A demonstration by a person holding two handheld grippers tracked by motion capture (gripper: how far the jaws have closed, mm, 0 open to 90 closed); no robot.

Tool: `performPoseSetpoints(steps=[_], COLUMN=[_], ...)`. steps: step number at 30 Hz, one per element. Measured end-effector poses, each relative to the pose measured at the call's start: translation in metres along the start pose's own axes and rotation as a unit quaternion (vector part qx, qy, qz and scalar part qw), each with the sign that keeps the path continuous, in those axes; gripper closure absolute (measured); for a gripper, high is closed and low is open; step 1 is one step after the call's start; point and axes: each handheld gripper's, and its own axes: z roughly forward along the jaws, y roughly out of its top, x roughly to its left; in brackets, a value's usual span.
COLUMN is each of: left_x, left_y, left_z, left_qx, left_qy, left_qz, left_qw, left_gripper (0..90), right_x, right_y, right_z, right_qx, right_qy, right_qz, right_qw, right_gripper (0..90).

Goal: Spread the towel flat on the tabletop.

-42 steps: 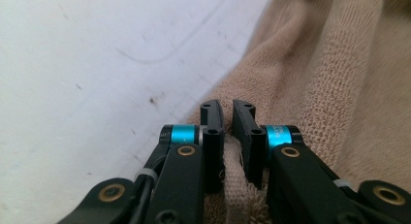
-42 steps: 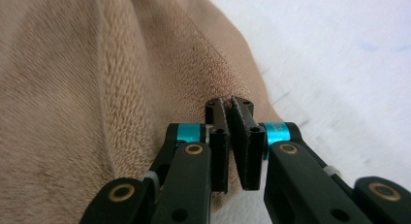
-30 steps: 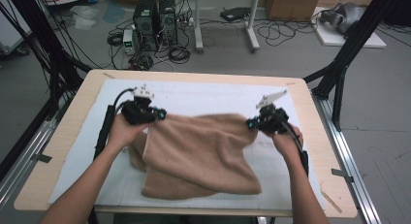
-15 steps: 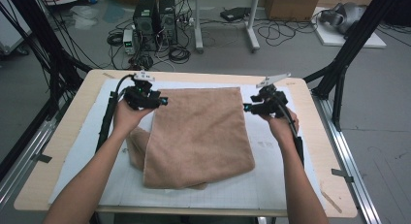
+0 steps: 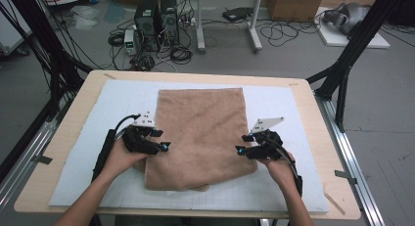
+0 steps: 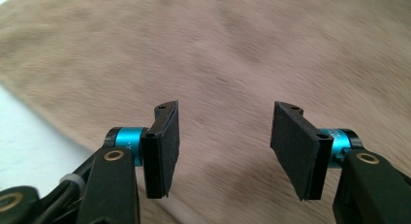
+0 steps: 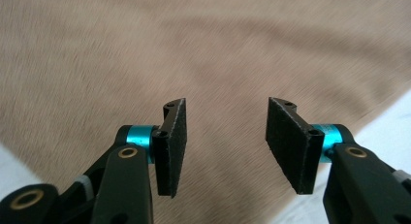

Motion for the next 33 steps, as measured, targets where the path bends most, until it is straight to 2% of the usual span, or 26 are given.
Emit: performPoseSetpoints(steps=[5, 8, 9, 12, 13, 15, 16, 18, 20, 22, 26, 28, 31, 33], left_x=[-0.005, -0.007, -0.007, -0.005, -0.004, -0.006, -0.009, -0.011, -0.009, -0.006, 0.0, 0.006, 0.013, 0.019], left_y=[-0.005, -0.006, -0.007, -0.014, -0.016, -0.016, -0.015, -0.013, -0.013, -0.012, -0.007, -0.001, 0.013, 0.02], left_z=[0.012, 0.019, 0.02, 0.024, 0.025, 0.026, 0.027, 0.029, 0.03, 0.03, 0.024, 0.02, 0.015, 0.013], left_qx=[0.036, 0.043, 0.043, 0.026, 0.02, 0.018, 0.021, 0.027, 0.026, 0.024, 0.001, -0.012, -0.027, -0.047], left_qy=[-0.001, -0.013, -0.017, -0.035, -0.039, -0.045, -0.038, -0.033, -0.036, -0.036, -0.022, -0.014, 0.012, 0.033], left_qz=[0.011, 0.013, 0.014, -0.003, -0.003, 0.005, 0.016, 0.023, 0.008, 0.003, -0.006, -0.019, -0.021, -0.03], left_qw=[0.9993, 0.9989, 0.9988, 0.9991, 0.999, 0.9988, 0.9989, 0.9988, 0.999, 0.9991, 0.9997, 0.9997, 0.9993, 0.9979], left_gripper=[44.1, 49.7, 52.4, 60.9, 62.2, 73.1, 78.2, 83.3, 84.6, 85.1, 85.3, 85.2, 85.3, 85.2], right_x=[0.011, 0.018, 0.02, 0.025, 0.026, 0.029, 0.029, 0.028, 0.024, 0.021, 0.019, 0.017, 0.01, 0.004], right_y=[-0.015, -0.019, -0.02, -0.024, -0.025, -0.027, -0.028, -0.027, -0.025, -0.023, -0.013, -0.006, 0.006, 0.014], right_z=[0.01, 0.01, 0.009, 0.008, 0.009, 0.014, 0.018, 0.02, 0.021, 0.021, 0.017, 0.013, 0.007, 0.003], right_qx=[0.016, 0.015, 0.015, 0.02, 0.021, 0.034, 0.037, 0.033, 0.035, 0.037, 0.042, 0.037, 0.024, 0.017], right_qy=[0.008, 0.012, 0.014, 0.031, 0.038, 0.04, 0.038, 0.036, 0.039, 0.05, 0.044, 0.037, 0.019, 0.005], right_qz=[0.0, -0.004, -0.006, -0.006, -0.007, -0.014, -0.018, -0.018, -0.013, -0.008, -0.026, -0.024, -0.025, -0.022], right_qw=[0.9998, 0.9998, 0.9998, 0.9993, 0.999, 0.9985, 0.9984, 0.9987, 0.9985, 0.9981, 0.9978, 0.9983, 0.9992, 0.9996], right_gripper=[47.4, 47.0, 47.0, 47.0, 47.1, 49.2, 52.1, 63.2, 73.1, 80.1, 83.0, 83.1, 83.3, 83.2])
